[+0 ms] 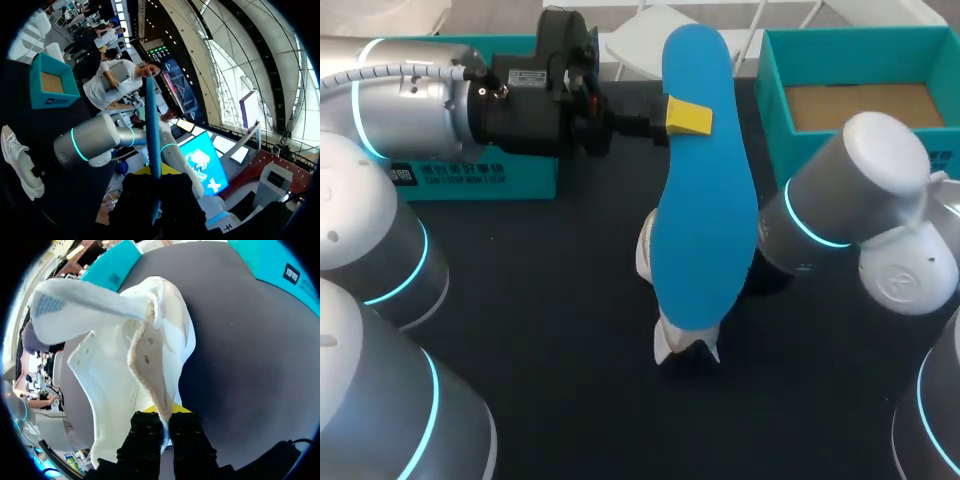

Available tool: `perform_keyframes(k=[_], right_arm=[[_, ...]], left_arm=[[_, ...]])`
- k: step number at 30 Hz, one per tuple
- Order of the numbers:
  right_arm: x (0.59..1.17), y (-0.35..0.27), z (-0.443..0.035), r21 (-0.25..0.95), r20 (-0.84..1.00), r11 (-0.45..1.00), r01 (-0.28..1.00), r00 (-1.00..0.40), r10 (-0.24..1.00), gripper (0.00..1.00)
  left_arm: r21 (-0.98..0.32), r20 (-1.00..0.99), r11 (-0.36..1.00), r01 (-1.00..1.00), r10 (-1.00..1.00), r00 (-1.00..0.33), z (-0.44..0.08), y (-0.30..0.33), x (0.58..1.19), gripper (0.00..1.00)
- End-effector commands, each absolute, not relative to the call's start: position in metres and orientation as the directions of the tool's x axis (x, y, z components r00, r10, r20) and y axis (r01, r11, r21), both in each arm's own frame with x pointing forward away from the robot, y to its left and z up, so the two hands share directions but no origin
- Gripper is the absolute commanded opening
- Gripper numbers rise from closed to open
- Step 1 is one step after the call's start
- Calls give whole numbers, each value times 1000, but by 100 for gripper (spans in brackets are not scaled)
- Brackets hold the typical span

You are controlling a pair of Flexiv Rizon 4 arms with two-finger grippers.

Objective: Take the shoe out of the shoebox, open the shoe tongue, remove and reinsert the insole, then place the shoe into the shoebox

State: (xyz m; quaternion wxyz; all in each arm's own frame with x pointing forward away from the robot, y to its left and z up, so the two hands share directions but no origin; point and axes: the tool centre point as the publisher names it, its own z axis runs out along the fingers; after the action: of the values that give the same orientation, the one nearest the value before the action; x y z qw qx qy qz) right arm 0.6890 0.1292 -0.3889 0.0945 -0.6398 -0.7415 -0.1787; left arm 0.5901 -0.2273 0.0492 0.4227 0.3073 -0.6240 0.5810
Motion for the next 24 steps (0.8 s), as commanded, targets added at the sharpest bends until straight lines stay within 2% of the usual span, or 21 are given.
perform_keyframes(k=[1, 5, 6, 7, 8, 12, 17, 24], right_arm=[[694, 133, -402, 119, 381, 145, 982, -180, 907, 0], [694, 132, -407, 112, 379, 122, 986, -156, 912, 0], [693, 131, -407, 111, 383, 111, 988, -146, 912, 5], [692, 130, -407, 115, 390, 95, 989, -133, 911, 44], [691, 129, -405, 117, 393, 89, 989, -128, 911, 100], [690, 126, -392, 134, 415, 75, 988, -125, 901, 100], [686, 118, -358, 167, 562, 49, 985, -136, 816, 100], [685, 106, -319, 172, 642, 152, 973, -228, 732, 100]], left_arm=[[-466, 884, 135, -874, 108, -454, 48, -228, 589, 0], [-466, 884, 135, -874, 108, -454, 48, -228, 589, 0], [-466, 884, 135, -874, 108, -454, 48, -228, 589, 0], [-466, 884, 135, -874, 108, -454, 48, -228, 589, 0], [-466, 884, 135, -874, 108, -454, 48, -228, 589, 0], [-466, 884, 135, -874, 108, -454, 48, -228, 589, 0], [-466, 884, 135, -874, 108, -454, 48, -228, 589, 0], [-466, 884, 135, -874, 108, -454, 48, -228, 589, 0]])
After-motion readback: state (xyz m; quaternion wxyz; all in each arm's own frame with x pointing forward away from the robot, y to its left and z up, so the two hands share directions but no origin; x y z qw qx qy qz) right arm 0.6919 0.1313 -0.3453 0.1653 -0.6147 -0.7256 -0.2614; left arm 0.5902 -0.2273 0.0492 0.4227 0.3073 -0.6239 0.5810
